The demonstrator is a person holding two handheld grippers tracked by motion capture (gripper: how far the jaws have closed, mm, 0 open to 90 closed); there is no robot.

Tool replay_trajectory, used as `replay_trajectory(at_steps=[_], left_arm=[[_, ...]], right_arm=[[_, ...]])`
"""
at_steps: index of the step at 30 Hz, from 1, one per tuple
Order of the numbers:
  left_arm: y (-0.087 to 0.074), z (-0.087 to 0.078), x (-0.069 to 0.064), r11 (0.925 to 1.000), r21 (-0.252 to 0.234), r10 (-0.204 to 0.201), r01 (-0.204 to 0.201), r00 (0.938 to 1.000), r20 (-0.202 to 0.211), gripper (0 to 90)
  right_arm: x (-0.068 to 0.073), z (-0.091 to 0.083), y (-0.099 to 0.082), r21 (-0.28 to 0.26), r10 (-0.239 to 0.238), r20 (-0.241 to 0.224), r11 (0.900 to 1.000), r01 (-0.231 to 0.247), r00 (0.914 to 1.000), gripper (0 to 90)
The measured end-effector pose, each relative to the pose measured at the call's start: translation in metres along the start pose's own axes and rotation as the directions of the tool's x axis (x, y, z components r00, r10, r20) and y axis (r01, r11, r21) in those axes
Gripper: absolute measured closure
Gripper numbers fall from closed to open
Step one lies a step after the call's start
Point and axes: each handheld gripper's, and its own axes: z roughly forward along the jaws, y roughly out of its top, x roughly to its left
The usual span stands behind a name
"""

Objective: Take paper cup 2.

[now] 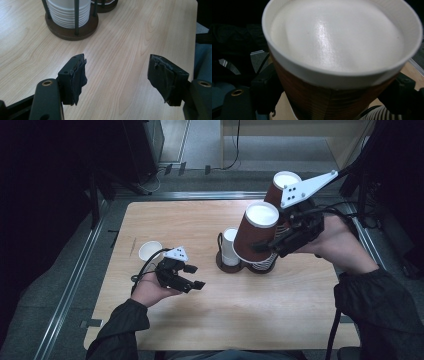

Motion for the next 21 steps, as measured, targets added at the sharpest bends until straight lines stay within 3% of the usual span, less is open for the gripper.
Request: replay_trajectory(at_steps=[9,17,21], left_arm=[[0.001,0.000,-0.002,1.0000,-0.008,0.004,-0.004,0.9999,0.010,30.3],[0.002,-0.001,-0.003,0.9995,-0.027,0.014,-0.013,0.9998,0.016,30.5],[0.002,0.000,-0.005,0.9995,-0.023,0.020,-0.019,0.9996,0.018,30.4]], right_arm=[[0.000,0.029,-0.032,0.021,0.039,-0.047,0.9991,-0.038,0.9982,17.2],[0.000,0.048,-0.055,0.016,0.041,-0.041,0.9991,-0.040,0.9983,17.2],[-0.001,0.059,-0.071,0.014,0.069,-0.062,0.9976,-0.068,0.9957,17.2]])
